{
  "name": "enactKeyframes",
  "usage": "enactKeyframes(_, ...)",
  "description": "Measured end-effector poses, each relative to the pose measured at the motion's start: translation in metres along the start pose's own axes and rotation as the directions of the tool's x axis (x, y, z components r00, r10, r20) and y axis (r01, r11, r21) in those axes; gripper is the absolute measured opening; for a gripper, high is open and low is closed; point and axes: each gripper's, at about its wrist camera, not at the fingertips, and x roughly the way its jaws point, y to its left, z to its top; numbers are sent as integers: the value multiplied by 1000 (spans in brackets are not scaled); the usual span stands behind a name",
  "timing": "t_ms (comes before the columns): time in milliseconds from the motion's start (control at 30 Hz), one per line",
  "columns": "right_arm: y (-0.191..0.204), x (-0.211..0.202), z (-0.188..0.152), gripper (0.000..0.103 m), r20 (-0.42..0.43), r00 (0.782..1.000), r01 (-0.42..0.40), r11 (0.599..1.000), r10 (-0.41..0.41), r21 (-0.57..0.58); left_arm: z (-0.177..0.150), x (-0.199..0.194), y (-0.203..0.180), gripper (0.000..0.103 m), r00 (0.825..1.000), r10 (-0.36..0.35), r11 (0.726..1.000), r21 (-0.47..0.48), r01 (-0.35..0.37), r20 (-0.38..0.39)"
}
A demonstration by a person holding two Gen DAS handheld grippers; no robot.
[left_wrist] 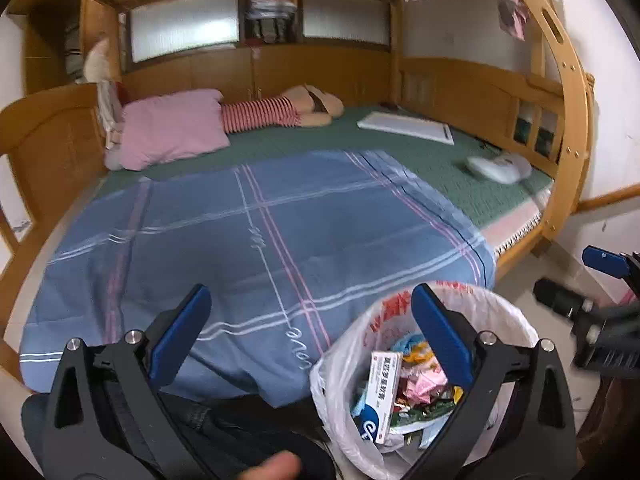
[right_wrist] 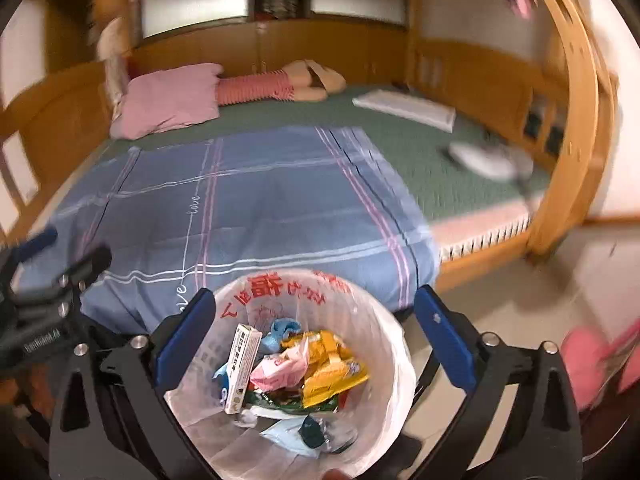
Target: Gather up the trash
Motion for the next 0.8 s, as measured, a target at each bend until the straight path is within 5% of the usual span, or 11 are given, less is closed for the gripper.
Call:
enactKeyframes(167,16,-8,0,99,48,999,24,997,-20,-73,4,-15,9,100,999,21,999,-28,-20,31)
enactKeyframes(800,7,-5,6,99,38,999,-2,1000,2,1,1,-17,21,100,1000,17,998,-59,-17,4)
